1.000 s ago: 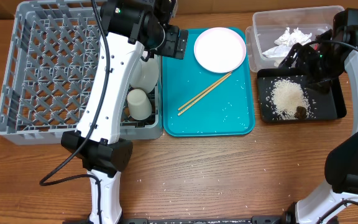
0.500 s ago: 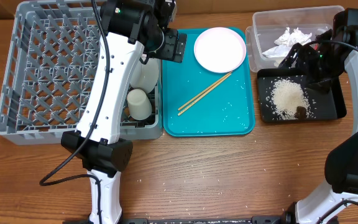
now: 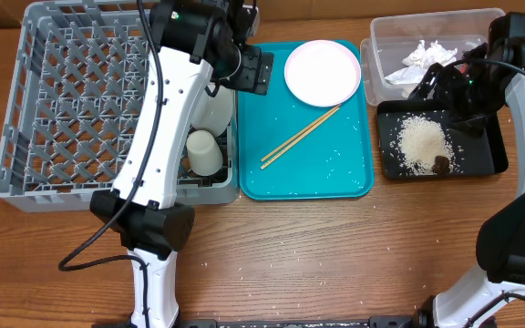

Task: Sort waste into correct bins and load items into the dishwasher
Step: 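Withdraw the left gripper and move it toward the large pink plate, then grasp the large pink plate edge with the left gripper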

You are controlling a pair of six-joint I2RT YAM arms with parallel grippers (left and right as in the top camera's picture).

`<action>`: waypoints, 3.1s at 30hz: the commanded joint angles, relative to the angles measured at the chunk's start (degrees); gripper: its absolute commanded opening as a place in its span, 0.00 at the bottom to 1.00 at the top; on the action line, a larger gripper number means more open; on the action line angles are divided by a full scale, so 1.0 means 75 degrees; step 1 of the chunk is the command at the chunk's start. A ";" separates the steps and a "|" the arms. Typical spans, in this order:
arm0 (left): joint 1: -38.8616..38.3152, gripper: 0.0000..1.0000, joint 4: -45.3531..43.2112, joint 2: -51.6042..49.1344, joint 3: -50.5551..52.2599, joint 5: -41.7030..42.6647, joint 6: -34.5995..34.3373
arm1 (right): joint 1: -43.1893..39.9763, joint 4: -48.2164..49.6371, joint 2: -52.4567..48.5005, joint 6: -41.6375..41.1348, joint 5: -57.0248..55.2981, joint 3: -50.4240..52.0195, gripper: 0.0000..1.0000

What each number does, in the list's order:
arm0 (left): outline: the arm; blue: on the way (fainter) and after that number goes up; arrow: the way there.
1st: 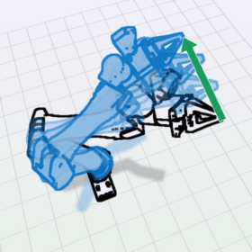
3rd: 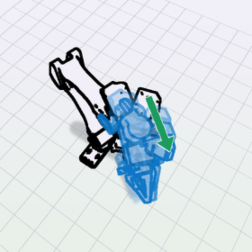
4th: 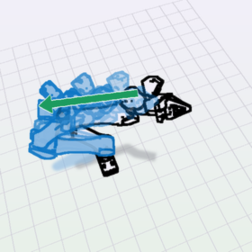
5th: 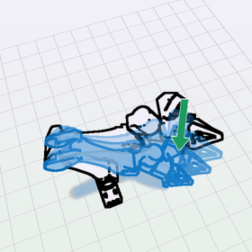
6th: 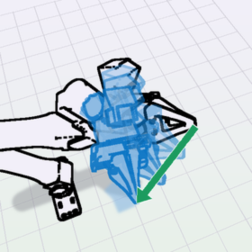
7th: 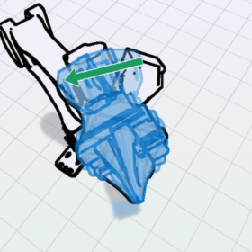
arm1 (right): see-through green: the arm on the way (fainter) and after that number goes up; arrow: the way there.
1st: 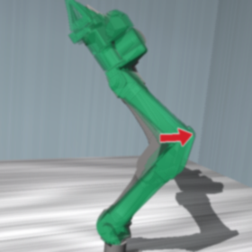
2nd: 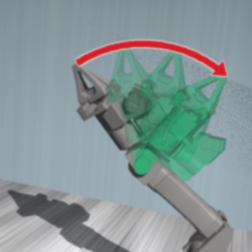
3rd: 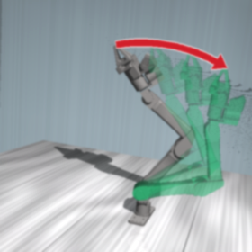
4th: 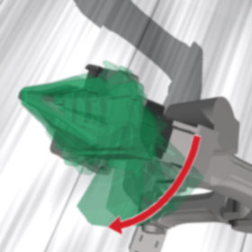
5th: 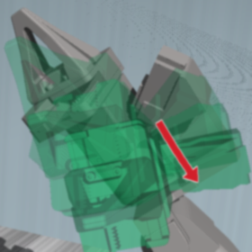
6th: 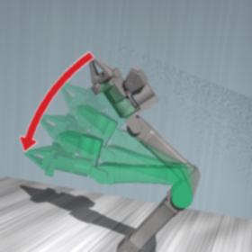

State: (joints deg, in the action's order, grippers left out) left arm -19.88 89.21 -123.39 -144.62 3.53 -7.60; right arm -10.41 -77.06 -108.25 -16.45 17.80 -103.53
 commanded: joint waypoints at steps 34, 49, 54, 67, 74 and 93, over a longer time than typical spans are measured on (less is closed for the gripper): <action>-0.0009 0.89 -0.0423 0.0254 0.0801 0.0119 -0.0105 | -0.0015 0.0035 0.0245 0.0000 0.0029 -0.0178 1.00; 0.0003 0.84 -0.0816 0.0254 0.2384 -0.0143 -0.0545 | -0.0015 0.0035 0.0245 0.0000 0.0029 -0.0178 1.00; 0.0003 0.82 -0.0679 0.0254 0.2961 -0.0152 -0.0577 | -0.0015 0.0035 0.0245 0.0000 0.0029 -0.0178 1.00; -0.0163 0.80 -0.0312 0.0256 0.3366 -0.0157 -0.0740 | -0.0015 0.0035 0.0245 0.0000 0.0029 -0.0178 1.00; -0.0449 0.78 -0.0286 0.0417 0.3654 -0.0187 -0.0772 | -0.0015 0.0035 0.0245 0.0000 0.0029 -0.0178 1.00; -0.0702 0.82 -0.3660 0.2868 0.8128 -0.0720 -0.1451 | -0.0015 0.0035 0.0245 0.0000 0.0029 -0.0178 1.00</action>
State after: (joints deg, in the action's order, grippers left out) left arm -25.41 64.34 -101.82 -88.05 -0.84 -16.88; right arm -10.41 -77.06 -108.25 -16.47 17.80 -103.53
